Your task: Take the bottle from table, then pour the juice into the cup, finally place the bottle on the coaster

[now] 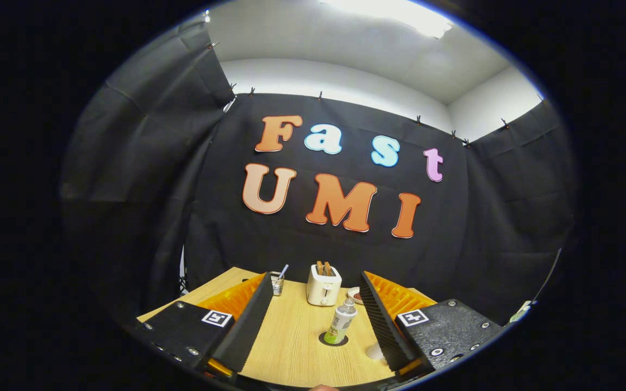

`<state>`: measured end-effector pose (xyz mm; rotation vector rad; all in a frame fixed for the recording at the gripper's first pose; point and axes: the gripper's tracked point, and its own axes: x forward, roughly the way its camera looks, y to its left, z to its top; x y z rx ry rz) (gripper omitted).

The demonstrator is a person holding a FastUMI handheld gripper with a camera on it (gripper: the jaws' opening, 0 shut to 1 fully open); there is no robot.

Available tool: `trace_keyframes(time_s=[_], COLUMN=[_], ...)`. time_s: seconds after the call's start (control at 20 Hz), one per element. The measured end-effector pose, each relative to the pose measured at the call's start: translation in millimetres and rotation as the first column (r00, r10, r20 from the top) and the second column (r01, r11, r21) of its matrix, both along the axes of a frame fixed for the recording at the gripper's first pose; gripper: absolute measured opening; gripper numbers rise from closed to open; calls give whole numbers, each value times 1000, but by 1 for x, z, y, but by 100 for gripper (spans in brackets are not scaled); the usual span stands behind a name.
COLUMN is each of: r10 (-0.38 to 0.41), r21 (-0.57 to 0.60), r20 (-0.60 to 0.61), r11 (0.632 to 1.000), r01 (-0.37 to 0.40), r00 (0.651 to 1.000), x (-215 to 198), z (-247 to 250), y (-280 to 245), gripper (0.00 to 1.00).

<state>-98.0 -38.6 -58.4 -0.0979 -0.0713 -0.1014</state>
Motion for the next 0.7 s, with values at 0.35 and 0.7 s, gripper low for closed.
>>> trace_keyframes(time_s=[0.35,0.7], r10=[69,110], r21=[78,62], r20=[166,174], r11=[993,991], r01=[-83,-123], r00=[984,979], x=[-40,-52], z=[31,35], y=[3,19], gripper=[94,94])
